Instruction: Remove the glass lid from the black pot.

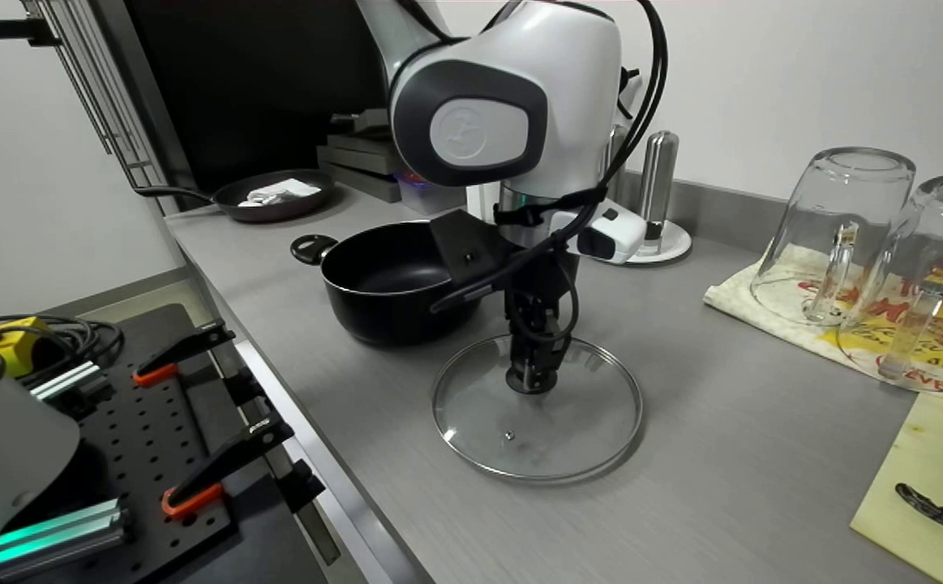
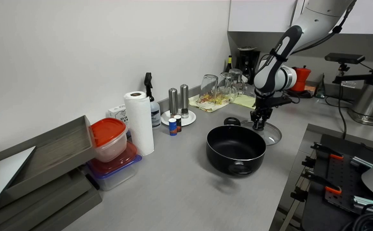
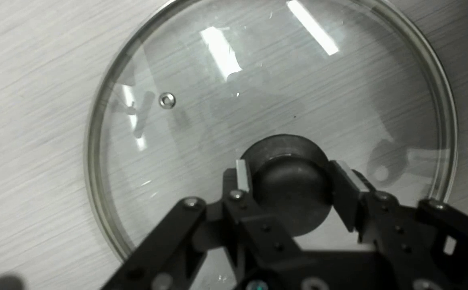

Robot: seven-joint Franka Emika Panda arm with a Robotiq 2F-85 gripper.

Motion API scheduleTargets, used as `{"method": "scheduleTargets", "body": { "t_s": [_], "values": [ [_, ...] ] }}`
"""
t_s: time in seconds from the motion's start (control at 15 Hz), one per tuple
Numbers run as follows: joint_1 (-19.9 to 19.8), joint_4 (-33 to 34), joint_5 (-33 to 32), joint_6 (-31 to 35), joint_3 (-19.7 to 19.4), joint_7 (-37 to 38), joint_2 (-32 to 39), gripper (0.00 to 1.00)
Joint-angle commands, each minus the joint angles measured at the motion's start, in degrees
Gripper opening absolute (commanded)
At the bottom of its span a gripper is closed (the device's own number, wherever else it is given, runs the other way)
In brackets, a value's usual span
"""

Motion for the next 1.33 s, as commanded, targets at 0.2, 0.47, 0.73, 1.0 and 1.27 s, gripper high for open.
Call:
{"method": "scheduleTargets", "body": {
  "t_s": [0.2, 0.47, 0.73, 1.0, 1.27],
  "values": [
    [-0.05, 1.69, -0.15, 0.84, 0.70, 1.62, 1.22, 0.75],
    [0.03, 1.95, -0.17, 0.76, 0.67, 1.97, 1.25, 0.96],
    [0.06, 2.14, -0.14, 0.69, 0.76, 2.22, 1.00, 1.00],
    [-0.27, 1.07, 0.29, 0.61, 1.07, 1.99, -1.04, 1.00],
    [-0.30, 1.40, -0.35, -0.11, 0.82, 1.35, -1.40, 1.00]
  ]
}}
